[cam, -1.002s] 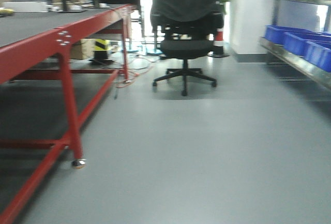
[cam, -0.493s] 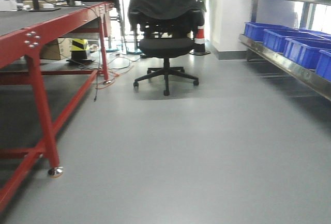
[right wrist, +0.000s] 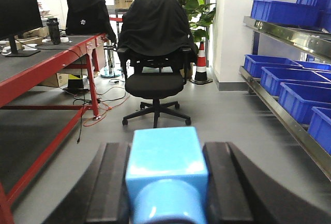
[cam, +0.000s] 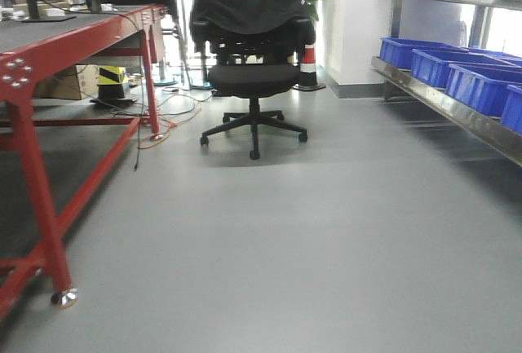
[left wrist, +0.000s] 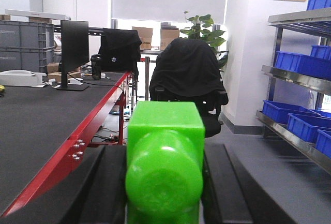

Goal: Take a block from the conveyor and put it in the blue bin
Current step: 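Drive the base up to the shelf of blue bins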

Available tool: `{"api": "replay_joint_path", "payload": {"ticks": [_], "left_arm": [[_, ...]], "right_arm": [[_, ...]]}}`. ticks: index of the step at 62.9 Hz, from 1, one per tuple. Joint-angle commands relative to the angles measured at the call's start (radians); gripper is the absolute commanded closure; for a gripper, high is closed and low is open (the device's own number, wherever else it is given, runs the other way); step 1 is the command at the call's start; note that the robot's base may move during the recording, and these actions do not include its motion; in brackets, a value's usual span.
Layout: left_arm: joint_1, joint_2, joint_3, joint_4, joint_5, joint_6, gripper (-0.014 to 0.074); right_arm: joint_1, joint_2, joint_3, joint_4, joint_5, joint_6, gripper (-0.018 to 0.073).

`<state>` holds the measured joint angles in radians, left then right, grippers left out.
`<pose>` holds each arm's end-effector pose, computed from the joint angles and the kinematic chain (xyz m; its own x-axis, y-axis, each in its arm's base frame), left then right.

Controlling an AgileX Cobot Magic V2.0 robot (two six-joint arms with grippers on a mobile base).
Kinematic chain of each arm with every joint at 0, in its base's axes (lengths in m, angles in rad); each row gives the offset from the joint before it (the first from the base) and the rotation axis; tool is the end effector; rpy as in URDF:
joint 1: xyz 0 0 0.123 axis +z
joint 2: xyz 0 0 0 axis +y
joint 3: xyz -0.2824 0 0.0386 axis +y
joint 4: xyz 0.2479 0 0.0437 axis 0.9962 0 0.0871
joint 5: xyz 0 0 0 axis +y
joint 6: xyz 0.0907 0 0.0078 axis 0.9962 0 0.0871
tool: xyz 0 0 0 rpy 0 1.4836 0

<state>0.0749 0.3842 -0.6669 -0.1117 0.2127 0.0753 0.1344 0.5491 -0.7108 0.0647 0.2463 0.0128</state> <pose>0.0684 0.0030 0.3900 0.1590 -0.0220 -0.9870 -0.0463 0.9985 -0.0298 0.1067 0.0159 0.3865 -0.0082 0.0750 -0.9971 -0.1494 0.9859 0.0754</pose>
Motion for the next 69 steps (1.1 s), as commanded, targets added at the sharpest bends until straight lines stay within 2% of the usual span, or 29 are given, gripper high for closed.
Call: {"api": "replay_joint_path", "payload": {"ticks": [1, 69], "left_arm": [[0.000, -0.002, -0.001, -0.007, -0.018, 0.000, 0.0707], [0.000, -0.002, -0.001, -0.007, -0.018, 0.000, 0.0707]], "right_arm": [[-0.005, -0.002, 0.003, -0.009, -0.024, -0.004, 0.0721], [-0.005, -0.002, 0.003, -0.009, -0.024, -0.004, 0.0721]]}}
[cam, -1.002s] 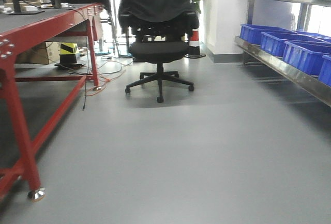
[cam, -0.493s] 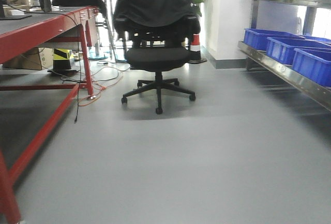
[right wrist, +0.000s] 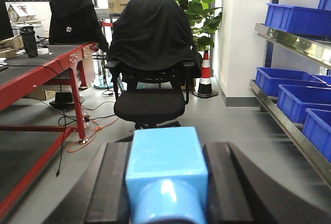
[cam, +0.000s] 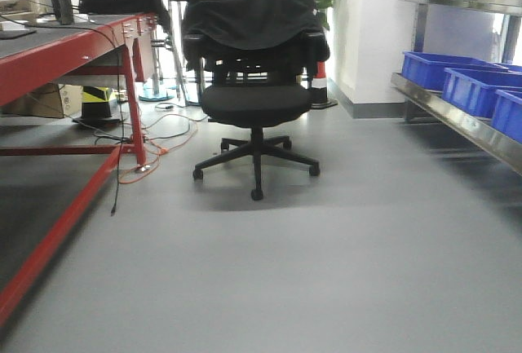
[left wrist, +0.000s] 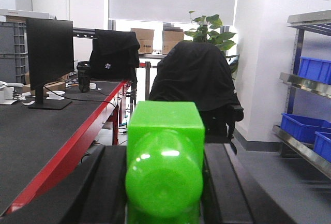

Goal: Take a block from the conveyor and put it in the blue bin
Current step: 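Drive the base up to the shelf of blue bins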

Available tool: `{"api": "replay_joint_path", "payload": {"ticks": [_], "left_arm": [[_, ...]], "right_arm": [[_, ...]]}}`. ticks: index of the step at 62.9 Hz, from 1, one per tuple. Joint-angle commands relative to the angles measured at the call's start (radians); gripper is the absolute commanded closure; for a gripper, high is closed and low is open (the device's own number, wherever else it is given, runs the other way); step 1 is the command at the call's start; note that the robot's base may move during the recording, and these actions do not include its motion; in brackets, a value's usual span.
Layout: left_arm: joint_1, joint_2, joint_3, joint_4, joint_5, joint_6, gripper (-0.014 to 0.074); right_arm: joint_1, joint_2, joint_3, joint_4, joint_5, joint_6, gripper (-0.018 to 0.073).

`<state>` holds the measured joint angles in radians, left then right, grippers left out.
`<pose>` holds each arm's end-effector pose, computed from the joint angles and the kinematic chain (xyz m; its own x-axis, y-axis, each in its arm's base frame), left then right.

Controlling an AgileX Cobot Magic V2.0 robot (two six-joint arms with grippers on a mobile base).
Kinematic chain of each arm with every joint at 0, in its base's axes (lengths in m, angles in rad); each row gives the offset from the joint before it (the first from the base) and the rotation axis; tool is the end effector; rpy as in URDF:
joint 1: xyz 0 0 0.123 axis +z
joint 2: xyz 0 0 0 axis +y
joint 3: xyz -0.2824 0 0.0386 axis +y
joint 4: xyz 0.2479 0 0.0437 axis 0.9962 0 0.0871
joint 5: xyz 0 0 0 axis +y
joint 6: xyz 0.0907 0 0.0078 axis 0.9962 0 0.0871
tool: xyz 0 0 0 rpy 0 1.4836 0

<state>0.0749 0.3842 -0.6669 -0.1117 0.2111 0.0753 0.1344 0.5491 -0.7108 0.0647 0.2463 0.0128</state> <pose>0.0684 0.0030 0.3901 0.1606 -0.0220 -0.9868 -0.0464 0.9985 -0.0298 0.1067 0.0159 0.3865 -0.0082 0.0750 -0.9971 -0.1494 0.9859 0.0754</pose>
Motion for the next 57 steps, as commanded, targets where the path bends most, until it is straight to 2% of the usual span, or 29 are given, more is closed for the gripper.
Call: {"api": "replay_joint_path", "payload": {"ticks": [1, 57], "left_arm": [[0.000, -0.002, -0.001, -0.007, -0.016, 0.000, 0.0707], [0.000, -0.002, -0.001, -0.007, -0.016, 0.000, 0.0707]], "right_arm": [[-0.005, -0.002, 0.003, -0.009, -0.024, -0.004, 0.0721], [-0.005, -0.002, 0.003, -0.009, -0.024, -0.004, 0.0721]]}}
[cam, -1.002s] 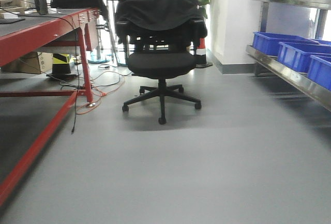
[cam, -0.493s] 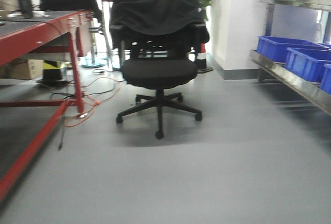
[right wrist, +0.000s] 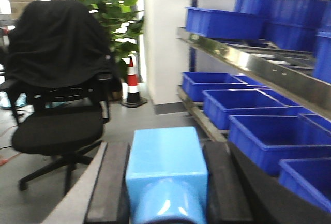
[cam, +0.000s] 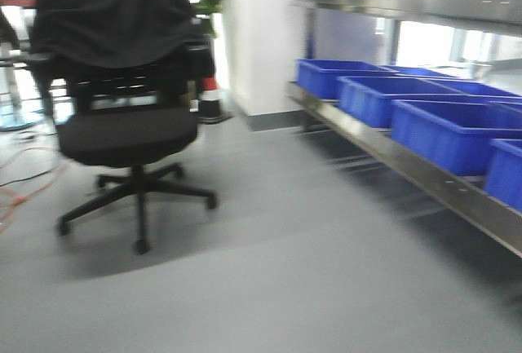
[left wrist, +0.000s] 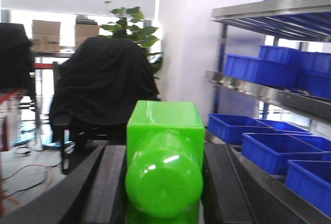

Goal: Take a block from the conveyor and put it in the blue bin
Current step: 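Drive the base up to the shelf of blue bins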

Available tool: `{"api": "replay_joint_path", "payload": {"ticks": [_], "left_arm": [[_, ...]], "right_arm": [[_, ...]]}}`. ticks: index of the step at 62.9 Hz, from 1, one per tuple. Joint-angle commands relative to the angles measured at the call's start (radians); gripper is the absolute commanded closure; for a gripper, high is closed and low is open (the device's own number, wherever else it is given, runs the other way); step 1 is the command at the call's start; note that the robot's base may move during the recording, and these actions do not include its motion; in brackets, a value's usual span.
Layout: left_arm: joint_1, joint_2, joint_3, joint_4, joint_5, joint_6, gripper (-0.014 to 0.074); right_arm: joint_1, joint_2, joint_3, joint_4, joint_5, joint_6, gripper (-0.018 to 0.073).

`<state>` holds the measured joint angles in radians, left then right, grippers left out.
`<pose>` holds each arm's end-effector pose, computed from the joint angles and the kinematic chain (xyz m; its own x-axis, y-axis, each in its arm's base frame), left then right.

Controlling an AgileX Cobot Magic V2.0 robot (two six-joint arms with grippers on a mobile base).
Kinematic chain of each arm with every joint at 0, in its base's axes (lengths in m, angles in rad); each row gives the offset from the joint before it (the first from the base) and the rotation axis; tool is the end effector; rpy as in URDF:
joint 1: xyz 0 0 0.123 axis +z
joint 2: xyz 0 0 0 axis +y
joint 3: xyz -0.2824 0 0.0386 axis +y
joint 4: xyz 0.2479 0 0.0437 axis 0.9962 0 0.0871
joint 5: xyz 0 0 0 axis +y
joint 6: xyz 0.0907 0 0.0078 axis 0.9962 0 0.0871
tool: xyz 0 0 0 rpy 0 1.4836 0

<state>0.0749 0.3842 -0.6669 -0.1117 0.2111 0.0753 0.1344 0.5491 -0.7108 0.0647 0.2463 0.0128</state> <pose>0.0684 0.0030 0.3901 0.1606 -0.0220 -0.9868 -0.0464 0.9985 -0.0298 0.1067 0.0159 0.3865 -0.0082 0.0750 -0.9971 -0.1494 0.9859 0.0754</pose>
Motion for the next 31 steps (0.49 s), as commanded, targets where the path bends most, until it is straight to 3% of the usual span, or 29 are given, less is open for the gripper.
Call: {"api": "replay_joint_path", "payload": {"ticks": [1, 31], "left_arm": [[0.000, -0.002, -0.001, -0.007, -0.016, 0.000, 0.0707], [0.000, -0.002, -0.001, -0.007, -0.016, 0.000, 0.0707]], "right_arm": [[-0.005, -0.002, 0.003, -0.009, -0.024, -0.004, 0.0721], [-0.005, -0.002, 0.003, -0.009, -0.024, -0.004, 0.0721]]}}
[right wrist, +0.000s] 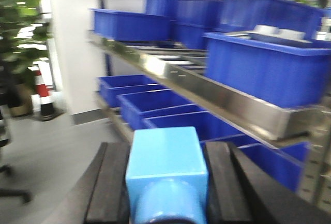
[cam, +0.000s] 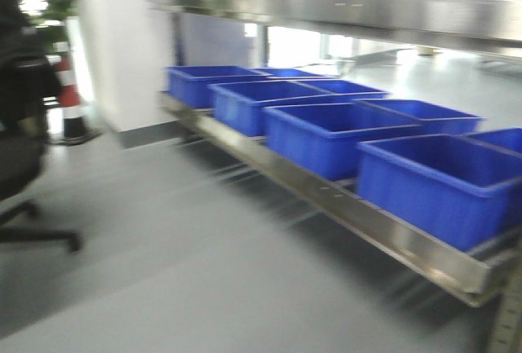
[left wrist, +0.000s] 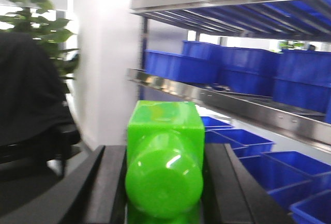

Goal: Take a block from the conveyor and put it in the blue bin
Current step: 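Drive the base up to the shelf of blue bins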

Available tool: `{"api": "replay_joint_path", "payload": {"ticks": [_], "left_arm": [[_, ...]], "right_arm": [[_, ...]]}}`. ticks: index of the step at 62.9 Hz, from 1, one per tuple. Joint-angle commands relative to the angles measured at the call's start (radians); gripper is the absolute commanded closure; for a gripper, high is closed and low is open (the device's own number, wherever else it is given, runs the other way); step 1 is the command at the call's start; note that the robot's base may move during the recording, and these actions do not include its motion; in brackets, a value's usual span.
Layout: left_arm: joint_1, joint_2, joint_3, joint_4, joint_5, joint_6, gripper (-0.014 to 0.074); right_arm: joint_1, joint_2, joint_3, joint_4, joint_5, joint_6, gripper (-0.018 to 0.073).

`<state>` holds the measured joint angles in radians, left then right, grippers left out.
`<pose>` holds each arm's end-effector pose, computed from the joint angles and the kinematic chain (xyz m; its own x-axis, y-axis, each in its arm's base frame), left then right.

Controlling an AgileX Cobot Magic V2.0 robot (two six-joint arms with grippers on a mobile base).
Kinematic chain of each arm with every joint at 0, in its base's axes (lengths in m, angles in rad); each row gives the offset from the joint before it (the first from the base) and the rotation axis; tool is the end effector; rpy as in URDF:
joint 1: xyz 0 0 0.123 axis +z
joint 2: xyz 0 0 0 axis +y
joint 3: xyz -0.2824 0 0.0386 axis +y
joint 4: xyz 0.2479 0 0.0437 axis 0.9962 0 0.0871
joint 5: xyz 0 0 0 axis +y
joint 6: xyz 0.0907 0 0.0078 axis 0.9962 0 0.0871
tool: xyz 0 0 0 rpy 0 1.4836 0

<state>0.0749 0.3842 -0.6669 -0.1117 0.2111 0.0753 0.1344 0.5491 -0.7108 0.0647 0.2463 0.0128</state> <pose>0.0684 0.0030 0.3901 0.1606 -0.0220 -0.9868 -0.0464 0.9985 -0.0298 0.1067 0.0159 0.3865 -0.0082 0.0750 -0.9971 -0.1494 0.9859 0.0754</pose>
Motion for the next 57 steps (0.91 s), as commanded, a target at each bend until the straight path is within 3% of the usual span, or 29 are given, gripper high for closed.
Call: {"api": "replay_joint_path", "payload": {"ticks": [1, 57], "left_arm": [[0.000, -0.002, -0.001, -0.007, -0.016, 0.000, 0.0707], [0.000, -0.002, -0.001, -0.007, -0.016, 0.000, 0.0707]], "right_arm": [[-0.005, -0.002, 0.003, -0.009, -0.024, -0.004, 0.0721], [-0.005, -0.002, 0.003, -0.009, -0.024, -0.004, 0.0721]]}}
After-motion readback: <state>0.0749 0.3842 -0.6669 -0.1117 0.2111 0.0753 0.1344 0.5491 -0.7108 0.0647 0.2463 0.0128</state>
